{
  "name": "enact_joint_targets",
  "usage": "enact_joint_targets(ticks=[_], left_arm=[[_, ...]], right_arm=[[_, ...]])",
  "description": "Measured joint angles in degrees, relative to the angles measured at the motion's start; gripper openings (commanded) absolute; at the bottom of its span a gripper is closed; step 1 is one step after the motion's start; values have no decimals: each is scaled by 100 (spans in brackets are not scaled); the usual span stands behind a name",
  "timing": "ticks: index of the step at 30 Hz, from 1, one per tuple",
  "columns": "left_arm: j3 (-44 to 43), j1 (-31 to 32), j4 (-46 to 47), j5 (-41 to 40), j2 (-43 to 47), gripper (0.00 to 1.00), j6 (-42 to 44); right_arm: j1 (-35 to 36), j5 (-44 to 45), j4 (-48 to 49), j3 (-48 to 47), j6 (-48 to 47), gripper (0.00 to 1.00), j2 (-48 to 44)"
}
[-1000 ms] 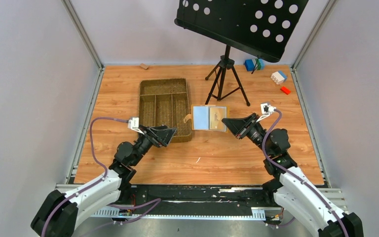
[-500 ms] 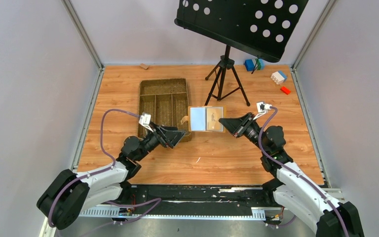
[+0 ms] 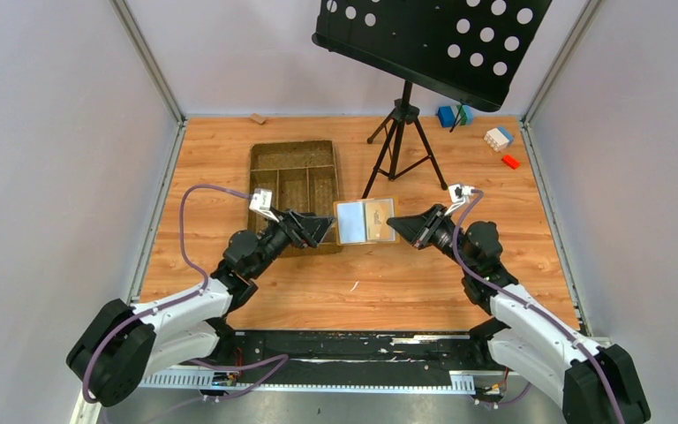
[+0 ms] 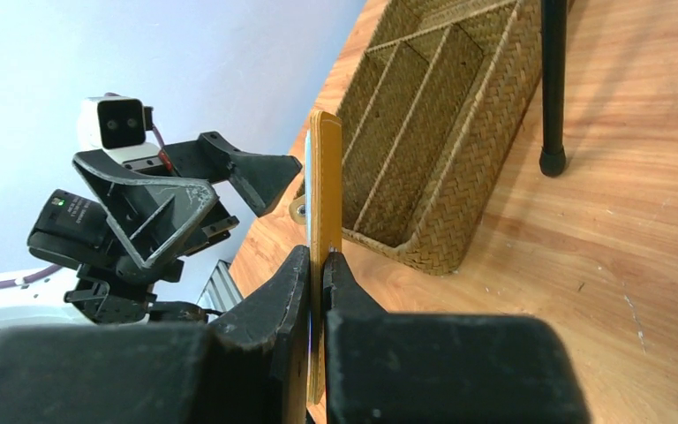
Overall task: Take the credit cards out of the card holder
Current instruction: Remove the credit card from the card holder.
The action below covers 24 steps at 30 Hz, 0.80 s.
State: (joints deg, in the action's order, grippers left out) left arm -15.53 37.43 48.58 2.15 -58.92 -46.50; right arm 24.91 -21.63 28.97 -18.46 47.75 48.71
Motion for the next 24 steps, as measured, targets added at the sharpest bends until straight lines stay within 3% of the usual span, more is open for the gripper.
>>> enact_joint_targets(ticks=[8, 14, 24], left_arm=[[208, 52, 291, -11, -264, 100, 0], [426, 269, 688, -22, -686, 100, -225], [260, 723, 1637, 487, -1650, 100, -280]], right_arm=[[0, -103, 9, 0, 0, 0, 391], [0, -61, 44, 59, -136, 0, -181], [0, -310, 236, 90, -153, 0, -173]])
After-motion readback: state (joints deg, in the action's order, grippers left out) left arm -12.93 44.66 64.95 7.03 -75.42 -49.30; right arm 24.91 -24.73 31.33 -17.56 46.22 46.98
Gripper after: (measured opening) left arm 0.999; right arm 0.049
